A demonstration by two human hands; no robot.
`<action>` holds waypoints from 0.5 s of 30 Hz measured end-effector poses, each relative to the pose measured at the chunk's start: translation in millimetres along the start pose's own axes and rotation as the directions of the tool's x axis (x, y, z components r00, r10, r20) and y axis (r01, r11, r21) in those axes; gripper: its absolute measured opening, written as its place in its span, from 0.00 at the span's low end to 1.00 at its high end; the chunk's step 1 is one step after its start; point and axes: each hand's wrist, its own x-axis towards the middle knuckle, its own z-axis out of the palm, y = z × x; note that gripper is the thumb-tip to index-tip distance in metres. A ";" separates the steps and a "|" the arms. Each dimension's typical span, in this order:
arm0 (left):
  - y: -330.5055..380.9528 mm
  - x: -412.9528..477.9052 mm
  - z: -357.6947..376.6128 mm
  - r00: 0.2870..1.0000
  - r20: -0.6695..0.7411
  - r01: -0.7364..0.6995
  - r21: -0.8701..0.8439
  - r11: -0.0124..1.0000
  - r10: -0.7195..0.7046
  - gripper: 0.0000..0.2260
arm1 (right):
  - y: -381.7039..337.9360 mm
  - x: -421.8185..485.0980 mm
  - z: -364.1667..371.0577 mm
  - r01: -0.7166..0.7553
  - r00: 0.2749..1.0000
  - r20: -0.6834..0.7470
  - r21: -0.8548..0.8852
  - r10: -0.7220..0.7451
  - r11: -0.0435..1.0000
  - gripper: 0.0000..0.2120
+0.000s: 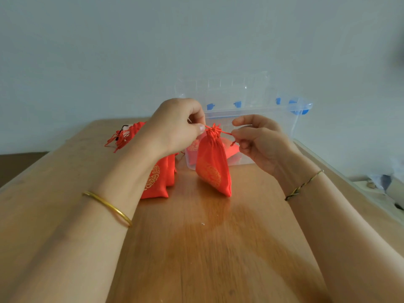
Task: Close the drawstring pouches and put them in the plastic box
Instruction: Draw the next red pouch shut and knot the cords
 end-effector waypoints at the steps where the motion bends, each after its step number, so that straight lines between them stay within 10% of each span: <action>1: 0.5 -0.8 2.4 1.000 0.016 0.026 -0.033 0.999 -0.026 0.04 | 2.0 -0.3 0.9 0.010 1.000 -0.015 -0.051 -0.011 0.999 0.11; 4: 0.2 -2.0 6.4 0.992 0.044 0.125 -0.196 0.973 -0.119 0.05 | 1.5 -10.9 5.2 0.018 0.998 0.054 -0.217 -0.007 0.976 0.02; 9: 0.6 0.5 -0.6 0.974 0.044 0.220 -0.424 0.879 -0.223 0.05 | 15.4 -31.8 17.8 0.114 0.987 0.157 -0.625 -0.019 0.772 0.23; 15: -2.6 0.1 -15.8 0.974 -0.005 0.182 -0.567 0.803 -0.225 0.06 | -3.1 -31.4 23.0 0.273 0.948 0.096 -0.733 -0.303 0.622 0.04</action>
